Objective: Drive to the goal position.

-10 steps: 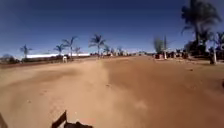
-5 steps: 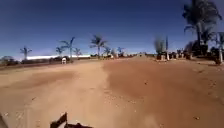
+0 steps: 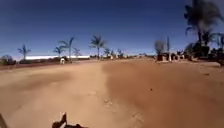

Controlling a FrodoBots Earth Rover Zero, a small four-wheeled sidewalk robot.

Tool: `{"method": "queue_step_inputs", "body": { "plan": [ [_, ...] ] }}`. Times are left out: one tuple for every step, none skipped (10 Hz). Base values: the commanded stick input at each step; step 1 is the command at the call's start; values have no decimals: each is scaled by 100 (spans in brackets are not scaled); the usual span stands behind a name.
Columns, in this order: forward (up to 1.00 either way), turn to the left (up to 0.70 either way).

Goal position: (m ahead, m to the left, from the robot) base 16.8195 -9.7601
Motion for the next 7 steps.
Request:
{"method": "queue_step_inputs", "body": {
  "plan": [
    [70, 0],
    [70, 0],
    [70, 0],
    [70, 0],
    [70, 0],
    [70, 0],
    [70, 0]
  ]
}}
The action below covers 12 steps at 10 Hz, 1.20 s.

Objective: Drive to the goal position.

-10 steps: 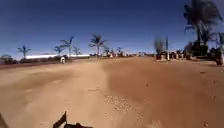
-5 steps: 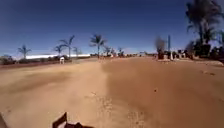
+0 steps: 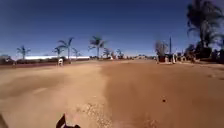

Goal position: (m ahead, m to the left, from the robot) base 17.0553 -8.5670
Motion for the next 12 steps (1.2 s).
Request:
{"method": "queue_step_inputs", "body": {
  "plan": [
    [70, 0],
    [70, 0],
    [70, 0],
    [70, 0],
    [70, 0],
    [70, 0],
    [70, 0],
    [70, 0],
    [70, 0],
    [70, 0],
    [70, 0],
    [70, 0]
  ]
}}
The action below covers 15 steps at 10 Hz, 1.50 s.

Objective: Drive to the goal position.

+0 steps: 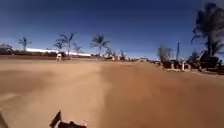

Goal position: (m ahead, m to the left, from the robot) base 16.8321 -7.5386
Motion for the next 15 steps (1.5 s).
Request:
{"method": "queue_step_inputs", "body": {
  "plan": [
    [70, 0],
    [70, 0],
    [70, 0],
    [70, 0],
    [70, 0],
    [70, 0],
    [70, 0],
    [70, 0],
    [70, 0],
    [70, 0],
    [70, 0],
    [70, 0],
    [70, 0],
    [70, 0],
    [70, 0]
  ]
}}
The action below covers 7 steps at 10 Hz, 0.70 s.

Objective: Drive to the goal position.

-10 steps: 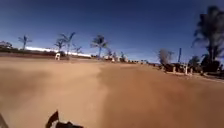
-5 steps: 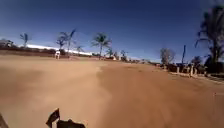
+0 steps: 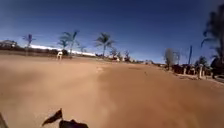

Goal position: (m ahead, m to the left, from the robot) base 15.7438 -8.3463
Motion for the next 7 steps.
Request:
{"method": "queue_step_inputs", "body": {
  "plan": [
    [70, 0],
    [70, 0],
    [70, 0],
    [70, 0],
    [70, 0],
    [70, 0],
    [70, 0]
  ]
}}
